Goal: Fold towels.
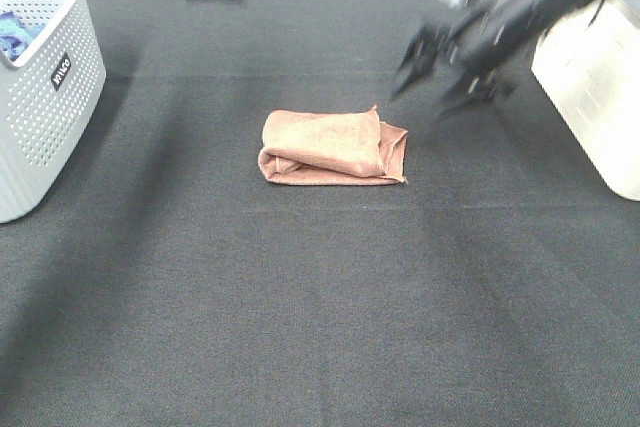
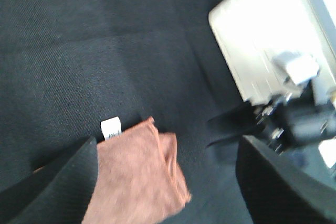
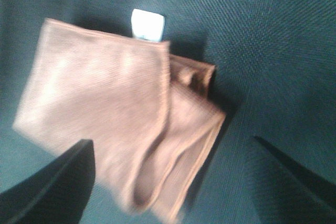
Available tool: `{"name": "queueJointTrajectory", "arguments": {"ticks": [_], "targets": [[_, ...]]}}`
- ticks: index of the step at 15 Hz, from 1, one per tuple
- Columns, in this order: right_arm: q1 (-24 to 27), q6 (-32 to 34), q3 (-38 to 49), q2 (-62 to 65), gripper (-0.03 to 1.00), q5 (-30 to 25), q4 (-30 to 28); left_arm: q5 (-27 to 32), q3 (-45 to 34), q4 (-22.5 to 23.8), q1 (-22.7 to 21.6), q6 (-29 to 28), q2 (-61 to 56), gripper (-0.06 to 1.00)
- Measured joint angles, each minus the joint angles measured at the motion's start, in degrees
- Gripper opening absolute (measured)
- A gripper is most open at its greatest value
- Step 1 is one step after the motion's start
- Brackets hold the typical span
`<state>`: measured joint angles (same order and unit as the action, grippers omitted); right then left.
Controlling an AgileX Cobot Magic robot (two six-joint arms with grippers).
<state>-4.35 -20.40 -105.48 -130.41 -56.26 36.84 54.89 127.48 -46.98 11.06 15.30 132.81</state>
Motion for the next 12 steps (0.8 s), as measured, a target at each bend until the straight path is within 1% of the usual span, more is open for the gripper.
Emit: {"name": "queueJointTrajectory", "arguments": {"ticks": [2, 3, 5, 6, 7, 8, 9, 10, 11, 12], "targets": [[-0.06, 4.01, 0.0, 4.76, 0.74, -4.81, -4.81, 4.7, 0.0, 4.07, 0.0, 0.92, -4.01, 0.7], [-0.06, 6.42, 0.0, 8.77, 0.74, -9.11, -7.68, 9.17, 0.0, 8.19, 0.0, 0.29, -7.22, 0.7], [-0.06, 9.28, 0.0, 13.81, 0.74, -12.43, -11.46, 13.81, 0.0, 16.1, 0.0, -1.72, -11.69, 0.7], [-0.06, 10.37, 0.0, 16.1, 0.74, -12.66, -13.24, 14.32, 0.0, 20.34, 0.0, -3.15, -13.98, 0.7], [-0.06, 11.46, 0.0, 18.68, 0.74, -12.78, -15.13, 14.55, -0.23, 27.33, 0.0, -5.79, -18.28, 0.7], [-0.06, 12.66, 0.4, 22.4, 0.74, -12.89, -17.7, 14.55, -1.38, 31.68, 0.0, -7.45, -21.26, 0.7], [-0.06, 12.66, 1.49, 25.21, 0.74, -12.95, -18.85, 14.55, -3.5, 35.07, 0.0, -8.88, -24.58, 0.7], [-0.06, 12.66, 3.09, 28.25, 0.74, -12.95, -19.94, 14.55, -6.93, 37.41, 0.0, -9.57, -28.25, 0.7], [-0.06, 12.66, 3.09, 28.25, 0.74, -12.95, -19.94, 14.55, -6.93, 37.41, 0.0, -9.57, -28.25, 0.7], [-0.06, 12.66, 5.5, 31.8, 0.74, -12.95, -21.14, 14.55, -12.03, 39.36, 0.0, -9.97, -32.6, 0.7]]}}
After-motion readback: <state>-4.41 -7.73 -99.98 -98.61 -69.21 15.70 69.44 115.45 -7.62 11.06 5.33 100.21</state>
